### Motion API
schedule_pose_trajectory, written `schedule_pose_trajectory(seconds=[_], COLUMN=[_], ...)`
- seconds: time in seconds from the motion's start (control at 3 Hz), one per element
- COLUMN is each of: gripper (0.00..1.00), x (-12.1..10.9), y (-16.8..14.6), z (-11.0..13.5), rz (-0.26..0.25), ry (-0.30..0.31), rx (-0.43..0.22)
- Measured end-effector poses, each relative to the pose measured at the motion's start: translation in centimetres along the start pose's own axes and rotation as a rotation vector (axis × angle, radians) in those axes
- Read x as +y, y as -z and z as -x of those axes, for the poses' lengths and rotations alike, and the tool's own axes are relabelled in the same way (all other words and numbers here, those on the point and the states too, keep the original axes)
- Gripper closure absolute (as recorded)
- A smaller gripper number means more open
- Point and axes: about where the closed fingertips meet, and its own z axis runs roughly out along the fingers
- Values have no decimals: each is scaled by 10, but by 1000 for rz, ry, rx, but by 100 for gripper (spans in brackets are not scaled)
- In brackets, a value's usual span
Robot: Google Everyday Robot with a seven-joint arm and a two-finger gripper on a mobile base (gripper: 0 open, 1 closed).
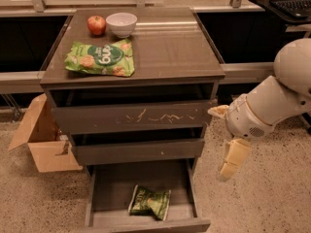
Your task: Pick green jalapeno chip bag from bottom drawer and place on counter
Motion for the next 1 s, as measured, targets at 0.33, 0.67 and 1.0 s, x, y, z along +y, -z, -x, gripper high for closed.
schedule_pose_trajectory(seconds=[0.33, 0.67, 1.0], gripper=[0, 0, 0], x=[0, -3, -5], y=[-4, -44, -124], z=[0, -6, -23], rz=[2, 23, 40], ry=[7, 77, 98], rx=[-4, -39, -128])
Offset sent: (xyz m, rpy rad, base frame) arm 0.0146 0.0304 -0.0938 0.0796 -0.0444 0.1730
